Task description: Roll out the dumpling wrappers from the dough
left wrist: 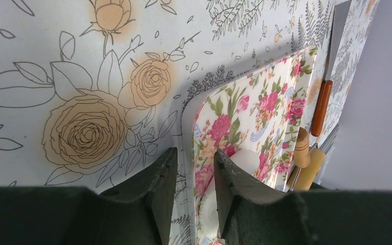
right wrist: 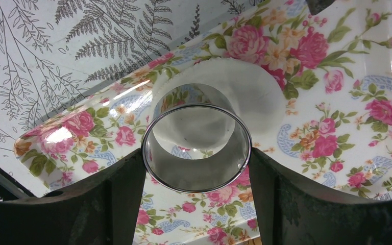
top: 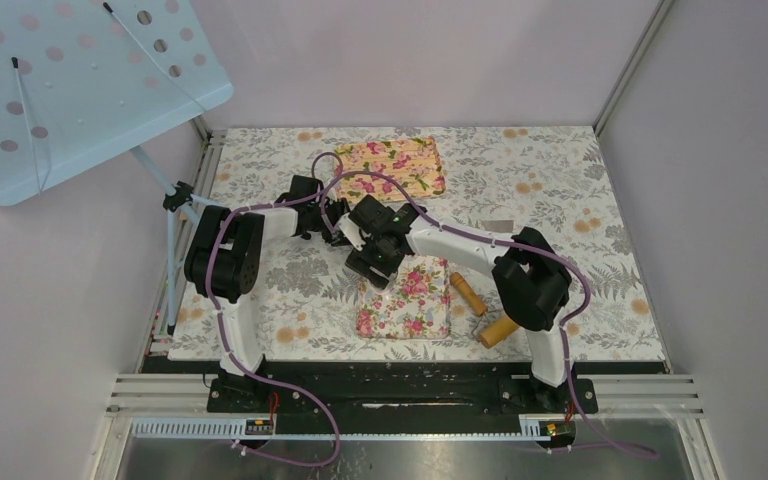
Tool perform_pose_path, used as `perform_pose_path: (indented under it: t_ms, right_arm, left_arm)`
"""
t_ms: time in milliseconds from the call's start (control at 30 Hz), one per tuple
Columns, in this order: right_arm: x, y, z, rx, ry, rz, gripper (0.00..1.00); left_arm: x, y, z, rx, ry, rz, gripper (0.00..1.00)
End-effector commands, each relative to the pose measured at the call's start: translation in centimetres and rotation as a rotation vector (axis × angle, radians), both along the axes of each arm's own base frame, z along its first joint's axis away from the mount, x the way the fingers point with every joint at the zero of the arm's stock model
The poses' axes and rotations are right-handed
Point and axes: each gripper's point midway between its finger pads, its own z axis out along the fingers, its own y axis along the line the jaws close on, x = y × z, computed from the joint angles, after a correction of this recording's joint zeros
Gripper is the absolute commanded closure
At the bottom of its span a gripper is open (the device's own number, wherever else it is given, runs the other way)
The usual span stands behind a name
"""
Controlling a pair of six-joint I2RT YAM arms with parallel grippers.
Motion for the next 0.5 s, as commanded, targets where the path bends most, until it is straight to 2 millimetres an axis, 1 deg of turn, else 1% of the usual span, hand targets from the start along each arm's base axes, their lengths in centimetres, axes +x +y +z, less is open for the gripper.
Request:
perform_pose_path:
  t_ms: [0,233,467]
  right_arm:
    - [0.37,1.38,0.47,0.014,-0.033,0.021,0.66]
    - [0.52,1.57,-0.11,0.002,-0.034,0.023,0.66]
    - [0.79,1.69,0.55,0.011,-0.054,0.028,0.66]
  left_arm:
    - [-0.42,0.84,-2.3,0.049,0.02,0.013,0.67]
    - [-0.47,0.87,-2.31,0.046,0.023,0.014,0.67]
    - [-0.42,0.96,-2.35,0.047,0.023,0.015,0.67]
